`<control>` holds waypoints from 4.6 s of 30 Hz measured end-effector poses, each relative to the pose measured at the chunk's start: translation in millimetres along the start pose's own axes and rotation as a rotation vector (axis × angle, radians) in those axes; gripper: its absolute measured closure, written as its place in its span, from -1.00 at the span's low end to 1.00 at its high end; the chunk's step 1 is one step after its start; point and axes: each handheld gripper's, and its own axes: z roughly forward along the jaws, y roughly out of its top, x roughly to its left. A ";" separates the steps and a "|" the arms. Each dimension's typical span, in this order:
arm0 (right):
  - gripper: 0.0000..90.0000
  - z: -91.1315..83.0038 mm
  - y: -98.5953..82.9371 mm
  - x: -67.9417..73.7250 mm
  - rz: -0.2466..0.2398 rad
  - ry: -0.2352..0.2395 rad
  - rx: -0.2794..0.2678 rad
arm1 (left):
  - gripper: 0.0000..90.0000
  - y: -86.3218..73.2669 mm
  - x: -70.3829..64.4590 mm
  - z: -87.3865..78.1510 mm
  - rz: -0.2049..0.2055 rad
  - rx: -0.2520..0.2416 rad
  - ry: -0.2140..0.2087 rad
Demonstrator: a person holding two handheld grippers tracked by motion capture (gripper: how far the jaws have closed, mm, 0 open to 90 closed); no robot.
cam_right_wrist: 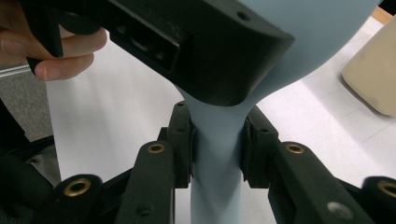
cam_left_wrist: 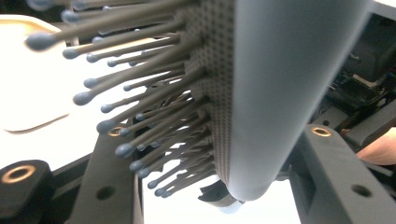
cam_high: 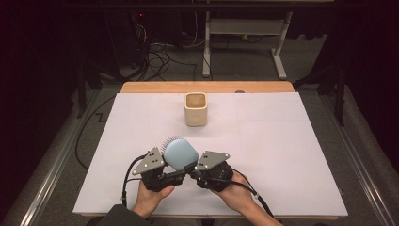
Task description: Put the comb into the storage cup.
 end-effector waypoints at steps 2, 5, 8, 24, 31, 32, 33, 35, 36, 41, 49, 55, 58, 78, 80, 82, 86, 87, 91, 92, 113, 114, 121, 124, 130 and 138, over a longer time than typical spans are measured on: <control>0.56 0.7 0.4 -0.4 0.003 0.005 -0.004 | 0.18 0.4 0.3 -0.7 0.001 -0.001 0.000; 0.56 1.3 1.3 -0.2 0.004 0.007 -0.009 | 0.18 0.6 0.7 -2.0 -0.004 -0.004 0.002; 0.55 1.6 1.7 -0.7 0.006 0.010 -0.016 | 0.18 0.8 1.5 -2.9 -0.009 -0.005 0.001; -0.01 7.4 0.3 -1.6 0.035 0.068 -0.027 | 0.18 0.0 3.2 -7.8 -0.017 -0.011 0.020; -0.26 6.7 -2.9 -5.6 0.044 0.070 -0.065 | 0.18 -0.3 3.2 -7.9 -0.016 -0.010 0.028; -0.28 6.3 -3.4 -6.1 0.049 0.070 -0.067 | 0.18 -0.3 3.2 -8.0 -0.016 -0.009 0.028; -0.31 6.2 -3.8 -6.6 0.048 0.072 -0.070 | 0.18 -0.3 3.2 -8.1 -0.016 -0.009 0.030; -0.37 5.9 -4.7 -7.8 0.051 0.077 -0.076 | 0.18 -0.4 3.5 -8.1 -0.019 -0.008 0.032; -0.40 5.8 -5.0 -8.2 0.053 0.076 -0.078 | 0.18 -0.4 3.8 -8.1 -0.020 -0.008 0.032; -0.45 3.2 -7.6 -10.6 0.059 0.062 -0.074 | 0.18 -0.4 4.1 -9.0 -0.024 -0.012 0.039; -0.47 -8.3 -15.8 -16.6 0.079 0.044 -0.095 | 0.18 -1.1 5.5 -8.5 -0.030 -0.005 0.047; -0.47 -19.7 -24.1 -24.6 0.100 0.017 -0.112 | 0.18 -1.2 5.6 -9.0 -0.031 -0.006 0.051; -0.47 -24.9 -27.8 -28.4 0.113 0.009 -0.118 | 0.18 -1.1 5.8 -9.0 -0.033 -0.007 0.052; -0.46 -46.9 -42.3 -46.2 0.149 -0.043 -0.137 | 0.18 -1.4 6.4 -9.9 -0.036 -0.009 0.056; -0.46 -49.3 -43.7 -48.2 0.155 -0.047 -0.140 | 0.18 -1.5 6.8 -9.9 -0.038 -0.009 0.057; -0.46 -52.0 -45.5 -50.6 0.161 -0.054 -0.142 | 0.18 -1.5 7.1 -10.2 -0.038 -0.009 0.059; -0.46 -57.3 -48.9 -54.4 0.171 -0.066 -0.148 | 0.18 -1.6 7.2 -10.8 -0.037 -0.010 0.061; -0.46 -58.4 -49.7 -55.2 0.173 -0.069 -0.149 | 0.18 -1.7 7.3 -10.8 -0.038 -0.008 0.061; -0.46 -65.4 -54.6 -59.9 0.188 -0.084 -0.155 | 0.18 -1.9 7.3 -10.0 -0.041 -0.008 0.060; -0.46 -67.2 -55.8 -61.2 0.187 -0.089 -0.158 | 0.18 -2.0 7.3 -9.9 -0.041 -0.008 0.060; -0.48 -96.2 -81.1 -81.6 0.257 -0.164 -0.198 | 0.18 -1.9 9.0 -12.4 -0.043 -0.012 0.067; -0.48 -97.7 -82.4 -82.5 0.259 -0.169 -0.202 | 0.18 -1.9 9.1 -12.5 -0.043 -0.012 0.067; -0.48 -108.2 -92.5 -87.9 0.287 -0.196 -0.220 | 0.18 -2.0 9.2 -12.7 -0.044 -0.011 0.070; -0.49 -111.3 -96.8 -89.6 0.294 -0.204 -0.225 | 0.18 -2.1 9.2 -12.7 -0.043 -0.009 0.070; -0.50 -116.9 -106.7 -93.0 0.305 -0.219 -0.224 | 0.18 -2.1 9.5 -12.9 -0.044 -0.008 0.071; -0.51 -126.2 -122.9 -97.8 0.335 -0.249 -0.228 | 0.18 -2.1 9.8 -13.5 -0.040 -0.003 0.075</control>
